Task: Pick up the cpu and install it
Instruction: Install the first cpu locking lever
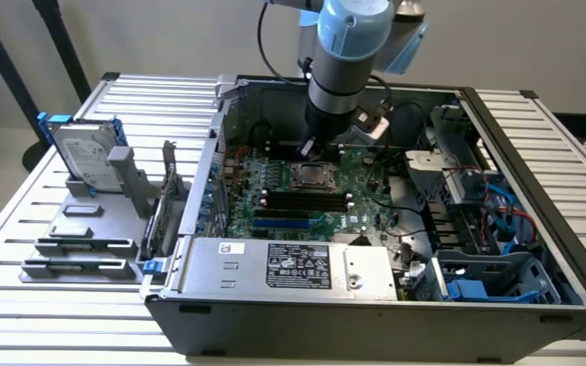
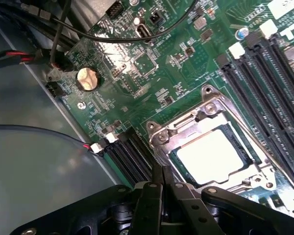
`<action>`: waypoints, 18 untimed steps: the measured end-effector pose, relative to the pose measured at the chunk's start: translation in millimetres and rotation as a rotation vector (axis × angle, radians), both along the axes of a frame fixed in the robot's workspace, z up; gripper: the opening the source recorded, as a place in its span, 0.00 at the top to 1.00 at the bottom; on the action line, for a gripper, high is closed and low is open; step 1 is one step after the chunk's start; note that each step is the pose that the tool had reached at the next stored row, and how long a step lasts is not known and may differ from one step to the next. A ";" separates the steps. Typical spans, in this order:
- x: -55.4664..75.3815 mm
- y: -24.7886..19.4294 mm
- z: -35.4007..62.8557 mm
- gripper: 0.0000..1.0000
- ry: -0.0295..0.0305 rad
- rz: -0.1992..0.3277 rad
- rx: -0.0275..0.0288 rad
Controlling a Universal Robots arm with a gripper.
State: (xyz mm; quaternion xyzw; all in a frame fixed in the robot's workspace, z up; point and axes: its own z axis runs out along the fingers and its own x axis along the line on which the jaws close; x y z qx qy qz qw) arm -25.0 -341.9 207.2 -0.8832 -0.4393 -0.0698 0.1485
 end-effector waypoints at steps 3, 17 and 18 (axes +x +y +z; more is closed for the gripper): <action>-2.0 -5.0 4.9 0.86 0.0018 -0.001 0.0036; -15.4 -41.9 22.4 0.86 0.0059 -0.003 0.0087; -15.6 -44.9 24.1 0.86 0.0069 -0.003 0.0092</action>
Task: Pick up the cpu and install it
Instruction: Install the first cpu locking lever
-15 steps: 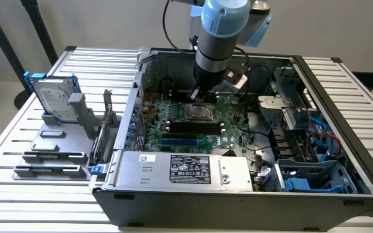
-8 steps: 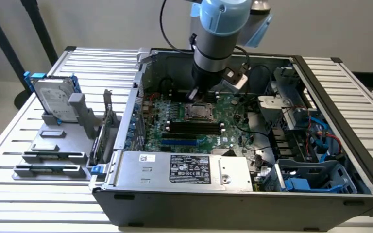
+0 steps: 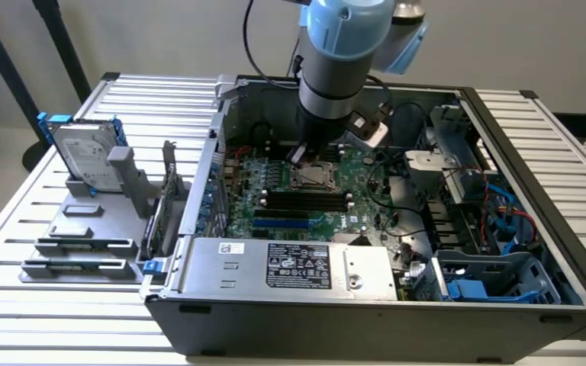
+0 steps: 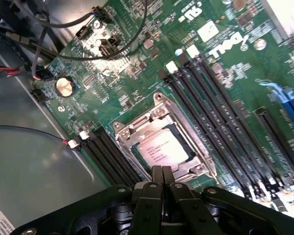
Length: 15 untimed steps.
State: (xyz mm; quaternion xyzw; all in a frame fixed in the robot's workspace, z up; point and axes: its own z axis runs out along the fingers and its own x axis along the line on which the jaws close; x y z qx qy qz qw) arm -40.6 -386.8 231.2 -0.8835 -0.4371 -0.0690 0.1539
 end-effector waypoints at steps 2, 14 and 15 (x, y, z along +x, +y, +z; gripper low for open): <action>-0.2 -5.3 3.2 0.86 0.0035 -0.001 0.0006; -2.8 -33.1 13.7 0.86 0.0301 -0.003 0.0005; -3.3 -34.5 13.9 0.86 0.0333 -0.003 0.0005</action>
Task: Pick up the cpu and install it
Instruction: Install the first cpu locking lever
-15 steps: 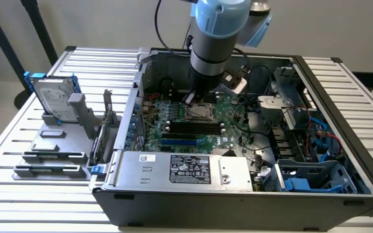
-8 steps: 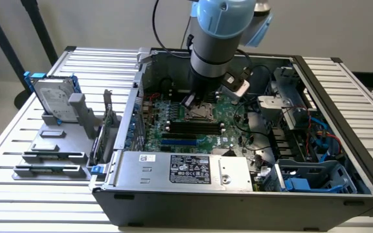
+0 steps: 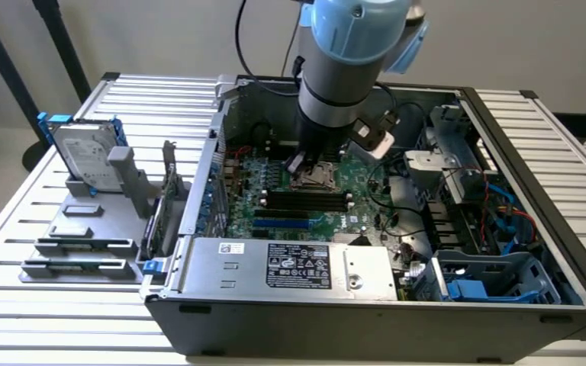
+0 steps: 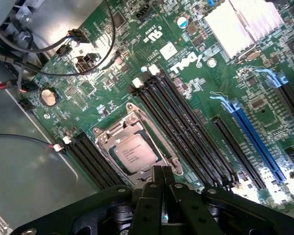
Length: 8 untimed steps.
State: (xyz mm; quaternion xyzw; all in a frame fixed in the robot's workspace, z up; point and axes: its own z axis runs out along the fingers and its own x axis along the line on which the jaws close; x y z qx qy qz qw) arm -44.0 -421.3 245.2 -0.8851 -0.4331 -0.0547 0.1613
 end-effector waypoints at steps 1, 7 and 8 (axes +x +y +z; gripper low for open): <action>-0.6 -0.9 0.1 0.86 0.0050 0.000 0.0001; -2.9 -2.3 0.2 0.86 0.0527 -0.003 0.0000; -3.8 -2.3 0.2 0.86 0.0563 -0.004 0.0000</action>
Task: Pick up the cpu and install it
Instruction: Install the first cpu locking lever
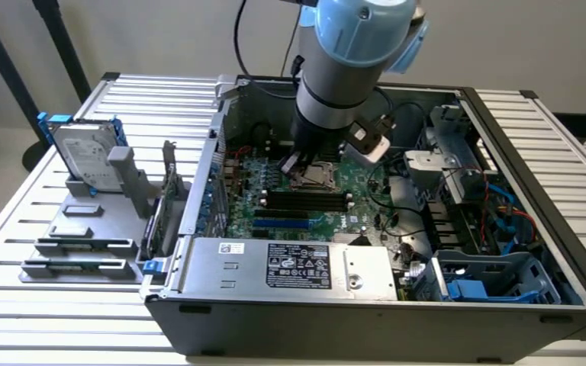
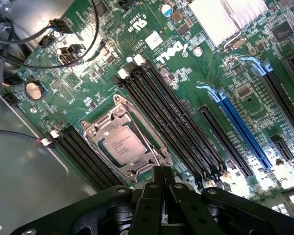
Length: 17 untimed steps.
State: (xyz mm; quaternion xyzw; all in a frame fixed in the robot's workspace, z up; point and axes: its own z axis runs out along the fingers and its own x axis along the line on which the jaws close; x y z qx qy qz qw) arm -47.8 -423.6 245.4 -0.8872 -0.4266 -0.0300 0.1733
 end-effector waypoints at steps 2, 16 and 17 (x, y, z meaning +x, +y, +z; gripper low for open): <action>-3.6 -0.1 -0.1 0.86 0.0018 -0.001 0.0003; -10.1 -4.9 -0.1 0.86 -0.0030 -0.001 0.0001; -10.0 -5.1 -0.1 0.86 -0.0042 -0.001 0.0000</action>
